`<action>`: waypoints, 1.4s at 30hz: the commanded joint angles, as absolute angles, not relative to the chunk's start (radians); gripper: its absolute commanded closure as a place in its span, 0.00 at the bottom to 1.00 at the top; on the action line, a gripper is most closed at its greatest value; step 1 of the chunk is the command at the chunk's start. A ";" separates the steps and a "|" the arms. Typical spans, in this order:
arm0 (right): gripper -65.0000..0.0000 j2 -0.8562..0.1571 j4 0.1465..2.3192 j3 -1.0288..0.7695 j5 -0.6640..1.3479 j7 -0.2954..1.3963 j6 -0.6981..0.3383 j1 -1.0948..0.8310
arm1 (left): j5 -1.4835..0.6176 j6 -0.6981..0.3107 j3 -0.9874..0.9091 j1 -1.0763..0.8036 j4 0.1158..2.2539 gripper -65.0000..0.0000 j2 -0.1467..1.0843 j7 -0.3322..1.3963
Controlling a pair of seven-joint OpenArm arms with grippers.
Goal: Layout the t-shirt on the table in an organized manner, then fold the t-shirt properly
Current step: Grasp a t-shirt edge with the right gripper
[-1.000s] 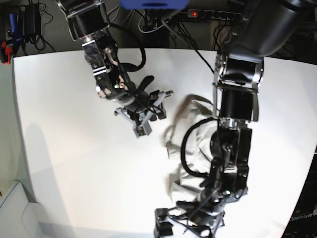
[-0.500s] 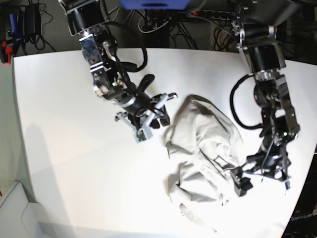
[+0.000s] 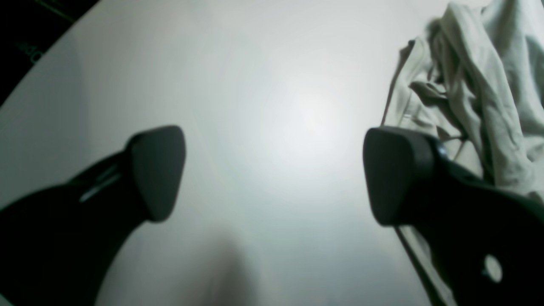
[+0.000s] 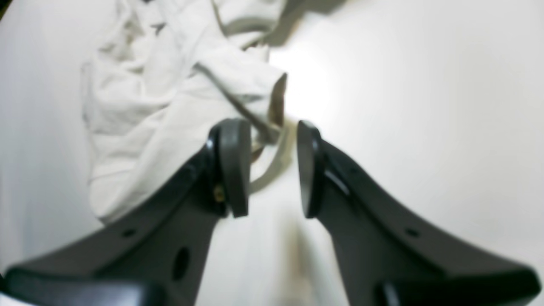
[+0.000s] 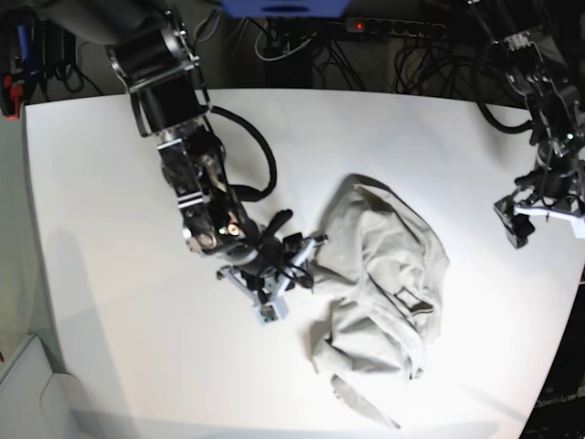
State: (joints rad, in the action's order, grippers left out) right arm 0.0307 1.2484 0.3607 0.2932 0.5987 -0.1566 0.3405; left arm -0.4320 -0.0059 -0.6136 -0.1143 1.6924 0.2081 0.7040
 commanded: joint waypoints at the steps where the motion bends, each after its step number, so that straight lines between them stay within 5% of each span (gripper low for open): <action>1: 0.69 0.042 1.253 0.361 0.303 0.559 -0.159 0.374 | -0.435 -0.010 -0.631 -0.122 1.722 0.00 0.225 0.684; 11: 0.69 0.068 1.072 0.364 0.303 0.412 -0.163 0.403 | -0.435 -0.010 -0.733 -0.214 1.750 0.00 0.219 0.684; 35: 0.69 0.108 0.920 0.367 0.303 0.397 -0.166 0.479 | -0.435 -0.007 -0.760 -0.226 1.751 0.00 0.214 0.684; 40: 0.71 0.117 0.915 0.369 0.302 0.363 -0.263 0.479 | -0.435 -0.007 -0.760 -0.226 1.748 0.00 0.213 0.684; 42: 0.79 0.117 0.908 0.369 0.300 0.363 -0.297 0.479 | -0.435 -0.007 -0.760 -0.225 1.748 0.00 0.213 0.684</action>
